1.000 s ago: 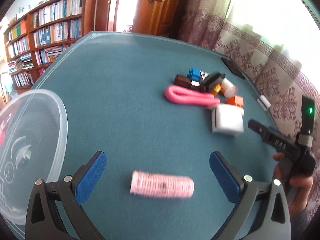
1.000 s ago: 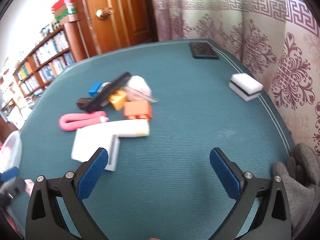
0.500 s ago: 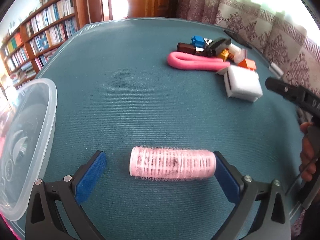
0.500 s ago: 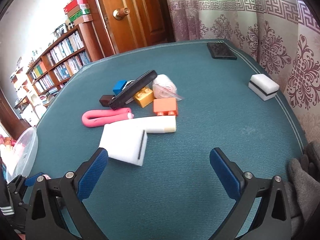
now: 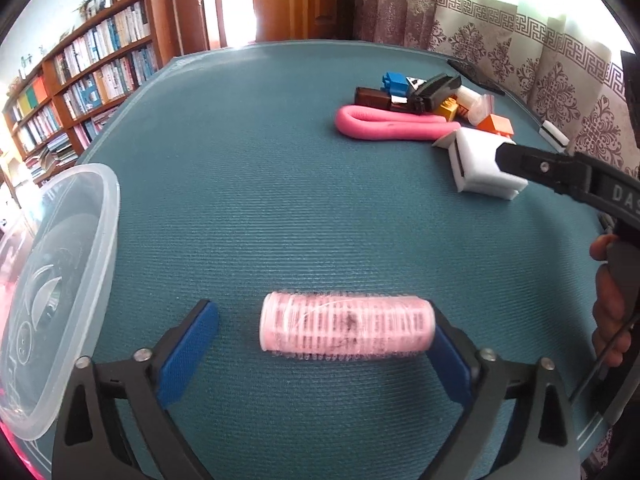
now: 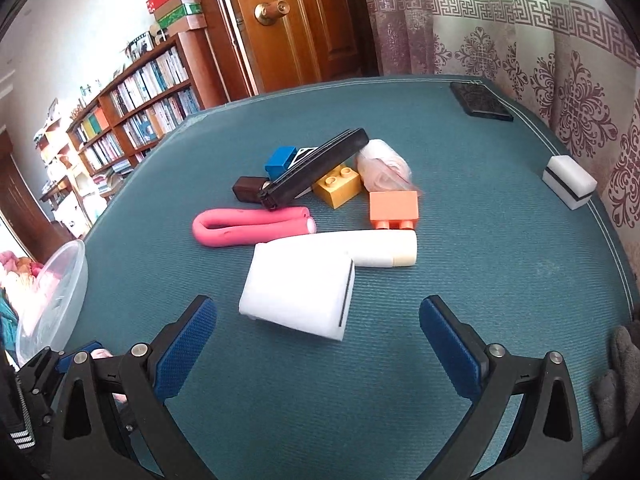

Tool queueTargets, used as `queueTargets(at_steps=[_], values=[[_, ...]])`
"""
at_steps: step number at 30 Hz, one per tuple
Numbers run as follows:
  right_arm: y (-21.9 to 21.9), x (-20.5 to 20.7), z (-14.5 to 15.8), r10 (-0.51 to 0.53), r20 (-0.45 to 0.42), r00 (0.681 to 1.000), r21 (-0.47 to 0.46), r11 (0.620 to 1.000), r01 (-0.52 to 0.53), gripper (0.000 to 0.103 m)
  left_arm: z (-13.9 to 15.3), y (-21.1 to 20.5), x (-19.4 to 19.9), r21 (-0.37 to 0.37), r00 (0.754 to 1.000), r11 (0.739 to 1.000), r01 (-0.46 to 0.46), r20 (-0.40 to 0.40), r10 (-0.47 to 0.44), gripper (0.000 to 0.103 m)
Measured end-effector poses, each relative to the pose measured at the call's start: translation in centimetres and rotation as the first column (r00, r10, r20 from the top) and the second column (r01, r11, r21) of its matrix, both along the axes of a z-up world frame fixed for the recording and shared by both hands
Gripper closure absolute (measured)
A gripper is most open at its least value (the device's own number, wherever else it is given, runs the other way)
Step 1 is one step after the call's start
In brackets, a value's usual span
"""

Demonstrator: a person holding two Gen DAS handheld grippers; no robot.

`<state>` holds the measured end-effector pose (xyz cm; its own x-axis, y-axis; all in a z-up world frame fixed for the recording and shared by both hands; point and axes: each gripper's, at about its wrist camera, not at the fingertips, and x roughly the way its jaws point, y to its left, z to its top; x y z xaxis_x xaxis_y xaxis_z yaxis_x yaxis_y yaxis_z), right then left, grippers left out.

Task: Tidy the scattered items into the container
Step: 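Close the left gripper on the pink roller while the right gripper grasps the white sponge, then carry both items over the clear bowl and open both grippers to drop them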

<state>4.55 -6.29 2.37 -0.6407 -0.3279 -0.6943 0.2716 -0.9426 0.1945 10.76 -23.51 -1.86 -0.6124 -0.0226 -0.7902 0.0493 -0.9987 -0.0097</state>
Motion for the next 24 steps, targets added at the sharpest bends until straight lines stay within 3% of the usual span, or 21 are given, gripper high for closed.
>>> queueTargets(at_steps=[3, 8, 15, 24], values=[[-0.9, -0.6, -0.2, 0.002, 0.006, 1.000, 0.029, 1.000, -0.002, 0.000, 0.3, 0.0, 0.3, -0.002, 1.000, 1.000, 0.002, -0.027, -0.002, 0.027], [-2.0, -1.1, -0.9, 0.010, 0.024, 1.000, 0.063, 0.998, -0.012, 0.007, 0.3, 0.0, 0.6, 0.017, 0.999, 1.000, 0.017, -0.041, -0.016, 0.027], [-2.6, -1.4, -1.5, 0.009, 0.042, 0.999, 0.113, 0.994, -0.014, 0.033, 1.0, 0.1, 0.9, 0.019, 0.997, 1.000, 0.012, -0.076, -0.010, 0.027], [-3.1, 0.3, 0.0, 0.028, 0.004, 1.000, 0.090, 0.996, -0.029, 0.036, 3.8, -1.4, 2.2, 0.002, 0.986, 0.999, -0.038, -0.164, 0.038, 0.027]])
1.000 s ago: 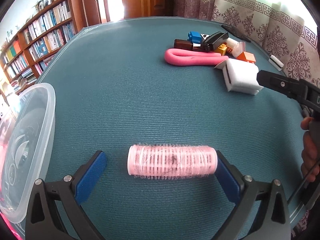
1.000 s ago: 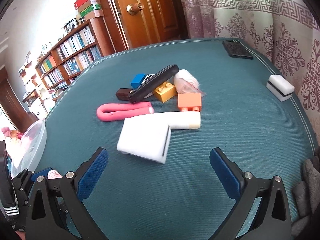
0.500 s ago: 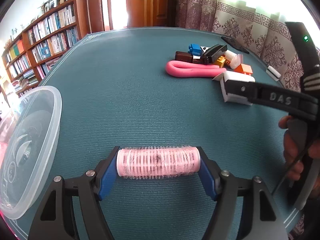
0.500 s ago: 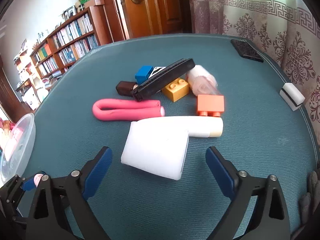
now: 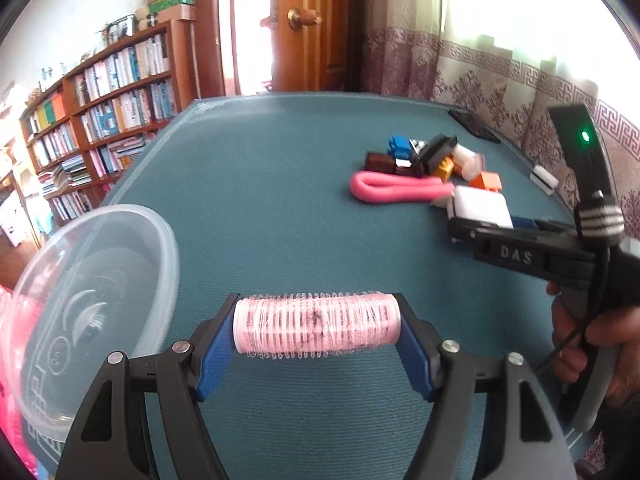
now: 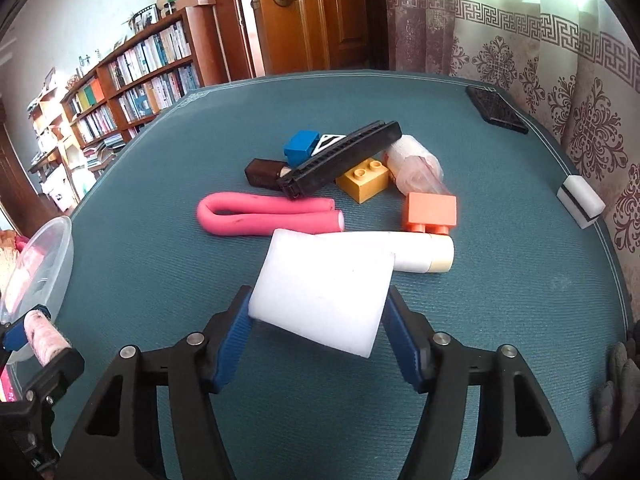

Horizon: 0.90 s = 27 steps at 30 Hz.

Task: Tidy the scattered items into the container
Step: 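Carry both items over the clear bowl and open both grippers to drop them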

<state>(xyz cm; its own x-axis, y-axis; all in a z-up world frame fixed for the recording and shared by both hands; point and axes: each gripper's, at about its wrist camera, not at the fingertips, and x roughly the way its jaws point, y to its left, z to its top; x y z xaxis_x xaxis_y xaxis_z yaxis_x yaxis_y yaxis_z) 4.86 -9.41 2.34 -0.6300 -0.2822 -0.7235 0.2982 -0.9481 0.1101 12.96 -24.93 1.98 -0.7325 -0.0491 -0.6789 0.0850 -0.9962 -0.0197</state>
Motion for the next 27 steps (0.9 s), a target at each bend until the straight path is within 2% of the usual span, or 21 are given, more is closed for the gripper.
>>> queueTargets(at_steps=[7, 14, 19, 27], values=[[-3.3, 1.5, 2.8, 0.094, -0.046, 0.994, -0.062, 0.993, -0.097, 0.036, 2.7, -4.1, 1.7, -0.025, 0.990, 0.992, -0.121, -0.077, 0.119, 0.027], [-8.7, 2.4, 3.7, 0.228, -0.045, 0.973, -0.078, 0.970, -0.231, 0.036, 2.6, -9.9, 3.0, -0.047, 0.952, 0.953, -0.300, -0.075, 0.296, 0.027], [-13.0, 3.5, 4.3, 0.325, -0.045, 0.945, -0.079, 0.942, -0.328, 0.036, 1.9, -13.3, 4.4, -0.051, 0.918, 0.917, -0.396, -0.059, 0.393, 0.027], [-19.4, 5.3, 5.1, 0.472, -0.050, 0.880, -0.078, 0.877, -0.475, 0.036, 1.6, -16.1, 4.5, -0.065, 0.894, 0.892, -0.447, -0.051, 0.445, 0.027]])
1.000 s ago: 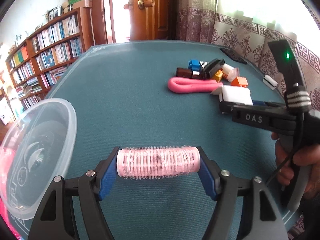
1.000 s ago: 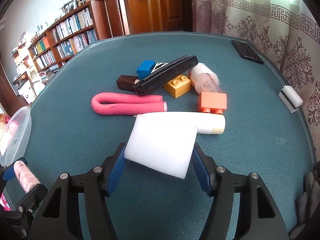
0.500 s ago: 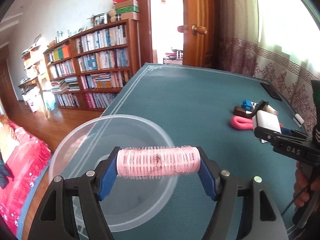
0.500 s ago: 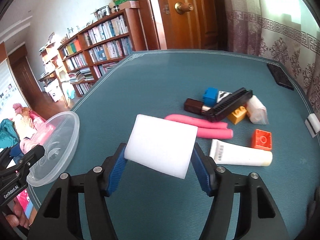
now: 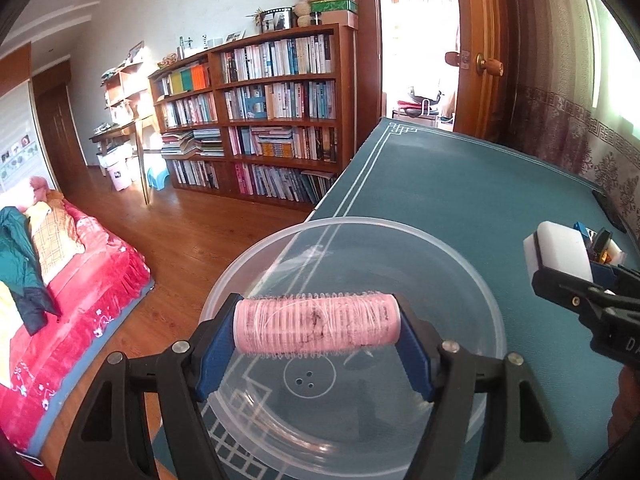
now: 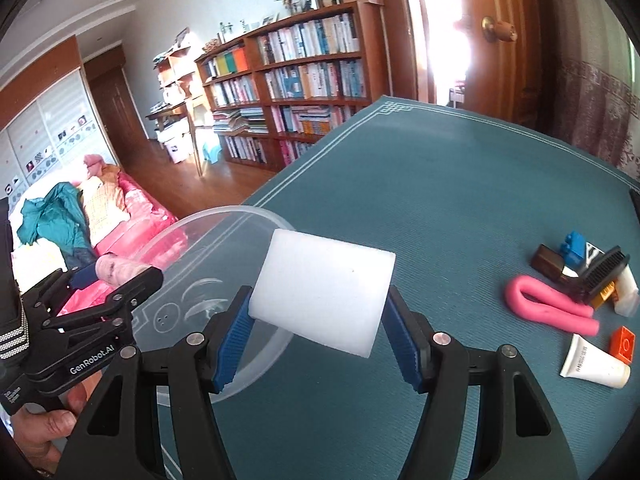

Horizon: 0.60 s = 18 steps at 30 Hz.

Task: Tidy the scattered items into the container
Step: 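Carry both items over the clear bowl and open both grippers to drop them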

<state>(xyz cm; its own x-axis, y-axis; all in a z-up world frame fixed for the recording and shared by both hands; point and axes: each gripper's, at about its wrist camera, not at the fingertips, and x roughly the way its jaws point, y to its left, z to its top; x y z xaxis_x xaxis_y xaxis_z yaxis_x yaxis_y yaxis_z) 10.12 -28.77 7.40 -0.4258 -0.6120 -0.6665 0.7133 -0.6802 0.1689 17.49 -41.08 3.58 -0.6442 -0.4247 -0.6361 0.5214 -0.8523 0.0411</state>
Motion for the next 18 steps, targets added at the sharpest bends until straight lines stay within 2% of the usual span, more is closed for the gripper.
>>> queueTargets(at_steps=[3, 11, 18], values=[[-2.0, 0.7, -0.2, 0.050, -0.001, 0.999, 0.008, 0.999, -0.050, 0.036, -0.1, -0.7, 0.1, 0.017, 1.000, 1.000, -0.007, 0.007, 0.006, 0.020], [-4.8, 1.6, -1.2, 0.134, 0.022, 0.991, 0.022, 0.991, -0.135, 0.034, 0.6, -2.4, 0.9, 0.046, 0.999, 0.998, -0.030, -0.014, 0.031, 0.019], [-5.1, 2.3, -1.7, 0.181, -0.005, 0.983, 0.026, 0.983, -0.181, 0.021, 1.0, -3.3, 1.3, 0.059, 0.996, 0.996, -0.069, -0.044, 0.072, 0.017]])
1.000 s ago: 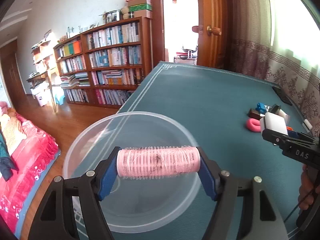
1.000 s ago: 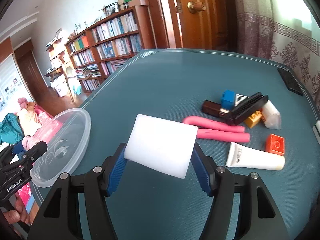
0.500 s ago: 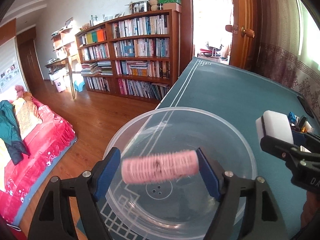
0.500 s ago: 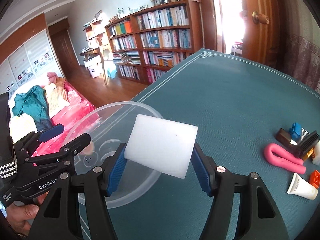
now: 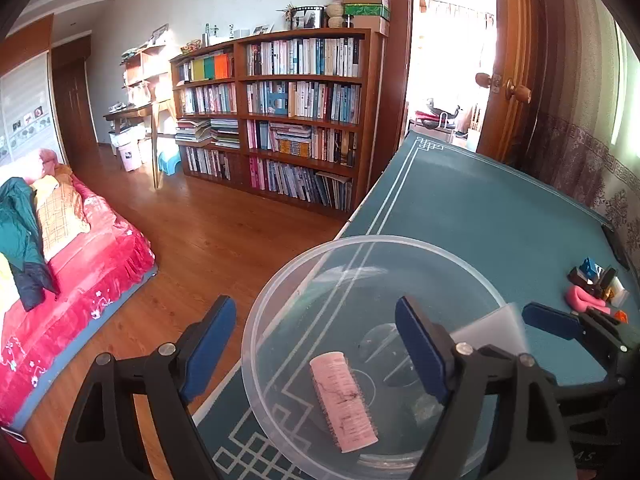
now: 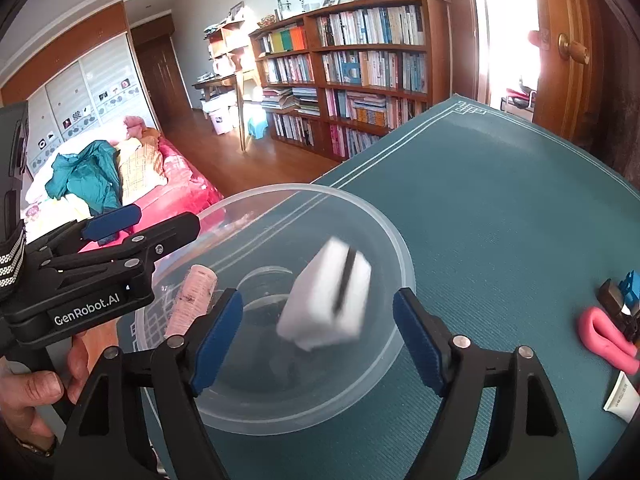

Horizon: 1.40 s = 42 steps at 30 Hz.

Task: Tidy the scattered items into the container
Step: 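Carry both items over the clear bowl and open both grippers to drop them, then move the right gripper to the white sponge block by the curtain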

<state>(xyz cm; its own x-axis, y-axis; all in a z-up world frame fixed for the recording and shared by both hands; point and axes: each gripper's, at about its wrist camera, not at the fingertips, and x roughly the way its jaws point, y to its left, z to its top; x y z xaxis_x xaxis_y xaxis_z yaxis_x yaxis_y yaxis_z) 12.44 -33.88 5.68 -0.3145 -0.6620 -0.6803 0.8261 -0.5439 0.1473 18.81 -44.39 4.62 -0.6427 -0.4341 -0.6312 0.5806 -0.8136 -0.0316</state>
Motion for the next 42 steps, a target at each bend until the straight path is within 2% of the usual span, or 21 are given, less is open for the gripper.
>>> queueTargets(at_steps=[6, 10, 15, 25, 34, 42], values=[[1.0, -0.1, -0.4, -0.023, 0.006, 1.000, -0.005, 1.000, 0.023, 0.020, -0.2, 0.3, -0.2, 0.008, 1.000, 1.000, 0.008, 0.004, -0.008, 0.017], [3.0, -1.0, -0.5, -0.075, 0.042, 0.996, -0.032, 0.997, 0.076, 0.020, -0.2, 1.2, -0.6, 0.005, 1.000, 1.000, 0.029, 0.004, -0.029, 0.017], [5.9, -1.7, 0.0, -0.151, 0.037, 0.988, -0.072, 0.986, 0.153, 0.020, -0.5, 2.7, -1.2, -0.008, 0.998, 0.998, 0.060, 0.012, -0.060, 0.017], [10.4, -2.4, -0.3, -0.260, 0.053, 0.964, -0.081, 0.961, 0.264, 0.020, -0.7, 6.4, -2.7, -0.053, 0.991, 0.991, 0.123, 0.059, -0.120, 0.017], [16.2, -3.8, -1.0, -0.391, 0.064, 0.918, -0.069, 0.916, 0.395, 0.020, -0.7, 9.6, -4.3, -0.063, 0.979, 0.979, 0.195, 0.078, -0.190, 0.017], [22.8, -5.3, -1.6, -0.521, 0.052, 0.852, -0.037, 0.852, 0.523, 0.020, -1.1, 13.6, -6.6, -0.054, 0.955, 0.956, 0.288, 0.089, -0.283, 0.017]])
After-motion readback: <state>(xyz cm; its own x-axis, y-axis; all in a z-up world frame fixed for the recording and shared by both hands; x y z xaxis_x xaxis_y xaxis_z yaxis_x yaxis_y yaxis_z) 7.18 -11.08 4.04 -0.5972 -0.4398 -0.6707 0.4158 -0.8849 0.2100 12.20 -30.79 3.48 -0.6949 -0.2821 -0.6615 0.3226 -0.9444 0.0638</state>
